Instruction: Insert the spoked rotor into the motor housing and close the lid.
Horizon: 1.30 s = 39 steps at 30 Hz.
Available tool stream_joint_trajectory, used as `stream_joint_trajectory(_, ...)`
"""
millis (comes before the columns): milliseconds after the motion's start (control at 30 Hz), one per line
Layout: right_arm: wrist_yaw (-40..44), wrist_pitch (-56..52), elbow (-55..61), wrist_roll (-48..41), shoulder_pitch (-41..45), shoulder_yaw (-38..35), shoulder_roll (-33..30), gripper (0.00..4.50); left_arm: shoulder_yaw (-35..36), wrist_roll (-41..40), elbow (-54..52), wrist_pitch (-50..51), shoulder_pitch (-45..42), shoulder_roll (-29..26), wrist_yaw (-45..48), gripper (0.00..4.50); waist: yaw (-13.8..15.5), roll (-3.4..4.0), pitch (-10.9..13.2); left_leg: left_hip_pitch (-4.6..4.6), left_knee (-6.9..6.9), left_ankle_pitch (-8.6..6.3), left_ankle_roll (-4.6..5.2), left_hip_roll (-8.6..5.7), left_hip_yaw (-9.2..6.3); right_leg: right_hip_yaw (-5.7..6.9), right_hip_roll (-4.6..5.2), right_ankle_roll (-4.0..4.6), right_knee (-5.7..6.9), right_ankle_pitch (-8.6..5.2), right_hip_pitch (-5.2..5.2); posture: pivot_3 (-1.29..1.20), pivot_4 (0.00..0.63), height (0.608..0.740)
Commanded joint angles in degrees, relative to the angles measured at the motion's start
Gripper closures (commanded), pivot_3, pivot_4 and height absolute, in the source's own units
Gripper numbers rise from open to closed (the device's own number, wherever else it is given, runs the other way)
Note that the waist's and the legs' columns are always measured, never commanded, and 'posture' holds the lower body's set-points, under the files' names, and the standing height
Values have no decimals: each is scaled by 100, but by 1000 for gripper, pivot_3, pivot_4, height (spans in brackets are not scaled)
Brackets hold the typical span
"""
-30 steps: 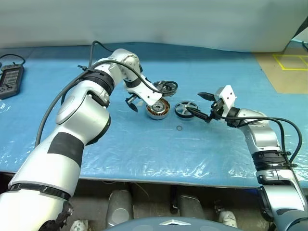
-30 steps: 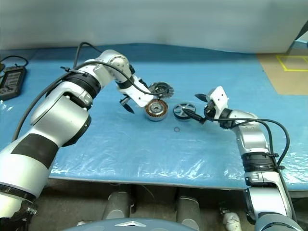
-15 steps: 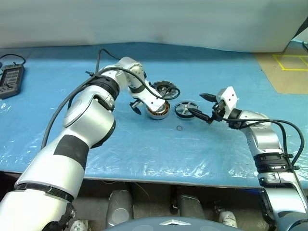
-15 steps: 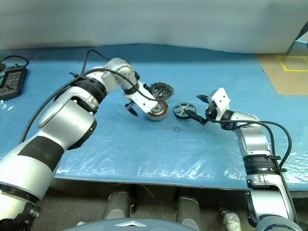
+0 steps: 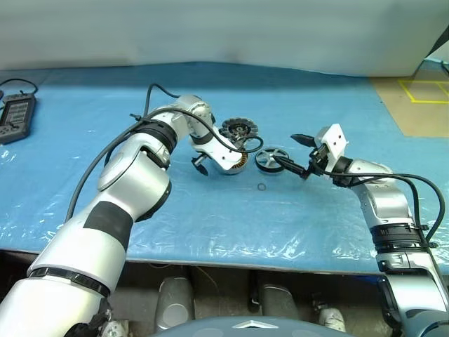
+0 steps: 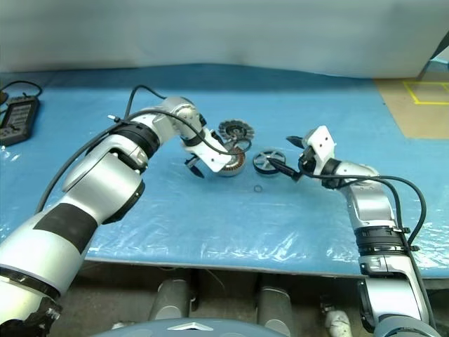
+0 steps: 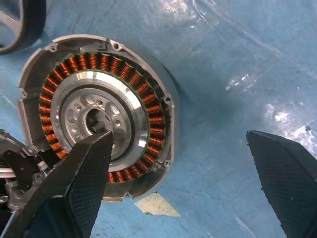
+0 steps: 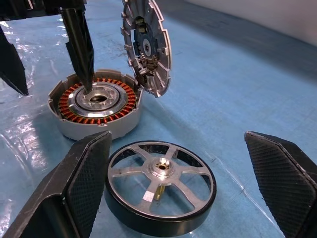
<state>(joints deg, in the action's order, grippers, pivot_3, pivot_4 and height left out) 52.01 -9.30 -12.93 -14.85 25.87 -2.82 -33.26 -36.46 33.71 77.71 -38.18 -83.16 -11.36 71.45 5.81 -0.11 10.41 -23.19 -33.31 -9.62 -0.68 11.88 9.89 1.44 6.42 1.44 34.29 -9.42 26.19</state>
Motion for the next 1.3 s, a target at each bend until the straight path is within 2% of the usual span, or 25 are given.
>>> stream_joint_trajectory(33, -52, -44, 347, -147, -57, -193, -62, 14, 81, 53, -7, 86, -113, 12, -220, 0, -2, 0, 0, 0, 0, 0, 0, 0, 0, 0, 0, 0, -1, 0, 0, 0, 150, 740)
stream_joint_trajectory(333, -108, -109, 474, -151, -111, -221, -58, 14, 3, 254, 44, 283, -6, 61, -470, 0, -4, -2, 1, 0, 1, 0, -1, 0, 0, 0, 0, 0, -2, 0, 0, 0, 150, 740)
stream_joint_trajectory(833, -168, -64, 538, -158, -212, -262, -50, 14, -15, 342, 39, 172, 146, 230, -375, 0, -4, -4, 3, 0, 5, 0, 0, 0, 0, 1, 2, 0, -9, 0, 0, 0, 150, 740)
stream_joint_trajectory(967, -199, -62, 564, -173, -230, -265, -55, 0, -117, 469, 52, 168, 186, 233, -382, 917, -8, -4, 2, 1, 6, 0, 0, -1, 0, 1, 2, 0, -10, 0, -1, 0, 150, 740)
stream_joint_trajectory(1100, -209, -62, 578, -182, -240, -268, -63, 0, -173, 576, 49, 190, 202, 239, -607, 2282, -13, -3, 2, 7, 11, -1, -1, 1, 0, 1, 0, -1, -12, 0, -3, 0, 150, 740)
stream_joint_trajectory(1300, -212, -35, 528, -177, -221, -237, -52, 0, -189, 605, 50, 127, 203, 156, -648, 2405, -16, -4, 2, 11, 11, -1, -1, 0, 0, 0, 1, -1, -12, 0, -8, 0, 150, 740)
